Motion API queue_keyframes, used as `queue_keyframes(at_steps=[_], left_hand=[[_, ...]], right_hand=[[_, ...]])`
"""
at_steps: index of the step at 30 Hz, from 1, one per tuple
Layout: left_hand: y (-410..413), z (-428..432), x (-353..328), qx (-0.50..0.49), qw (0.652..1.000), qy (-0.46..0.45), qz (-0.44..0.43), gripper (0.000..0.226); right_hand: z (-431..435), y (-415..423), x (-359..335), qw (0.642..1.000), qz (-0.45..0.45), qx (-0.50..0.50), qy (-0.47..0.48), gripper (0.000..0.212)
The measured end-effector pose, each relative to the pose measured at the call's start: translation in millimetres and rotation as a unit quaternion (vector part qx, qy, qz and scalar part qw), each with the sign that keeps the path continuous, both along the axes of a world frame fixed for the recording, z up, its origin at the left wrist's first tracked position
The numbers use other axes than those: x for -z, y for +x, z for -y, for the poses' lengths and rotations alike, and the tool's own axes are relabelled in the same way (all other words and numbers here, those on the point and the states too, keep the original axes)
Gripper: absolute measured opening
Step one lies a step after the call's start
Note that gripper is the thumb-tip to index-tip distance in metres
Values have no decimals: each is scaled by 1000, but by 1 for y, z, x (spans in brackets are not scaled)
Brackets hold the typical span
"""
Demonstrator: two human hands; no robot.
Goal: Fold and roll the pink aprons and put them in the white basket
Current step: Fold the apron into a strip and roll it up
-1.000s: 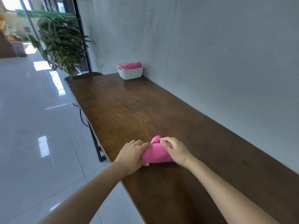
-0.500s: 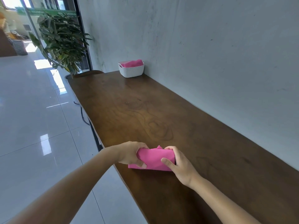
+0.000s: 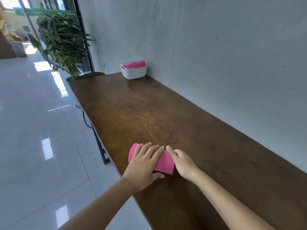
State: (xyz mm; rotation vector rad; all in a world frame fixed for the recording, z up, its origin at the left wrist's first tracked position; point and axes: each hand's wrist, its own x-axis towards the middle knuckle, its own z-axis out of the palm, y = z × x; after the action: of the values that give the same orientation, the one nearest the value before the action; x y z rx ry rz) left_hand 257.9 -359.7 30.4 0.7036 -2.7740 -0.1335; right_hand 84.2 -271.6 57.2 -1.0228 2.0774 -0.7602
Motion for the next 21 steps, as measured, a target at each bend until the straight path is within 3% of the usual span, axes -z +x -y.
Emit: queue_keyframes(at_steps=[5, 11, 17, 21], left_hand=[[6, 4, 0, -8, 999, 10, -43, 81], [19, 12, -19, -33, 977, 185, -102, 86], [25, 2, -33, -35, 902, 361, -233, 78], [27, -11, -40, -53, 848, 409, -332, 80]], right_hand=[[2, 2, -14, 999, 25, 22, 15, 77], [4, 4, -47, 998, 54, 3, -33, 113], [0, 22, -81, 994, 53, -38, -92, 86], [-4, 34, -88, 986, 79, -68, -128, 82]])
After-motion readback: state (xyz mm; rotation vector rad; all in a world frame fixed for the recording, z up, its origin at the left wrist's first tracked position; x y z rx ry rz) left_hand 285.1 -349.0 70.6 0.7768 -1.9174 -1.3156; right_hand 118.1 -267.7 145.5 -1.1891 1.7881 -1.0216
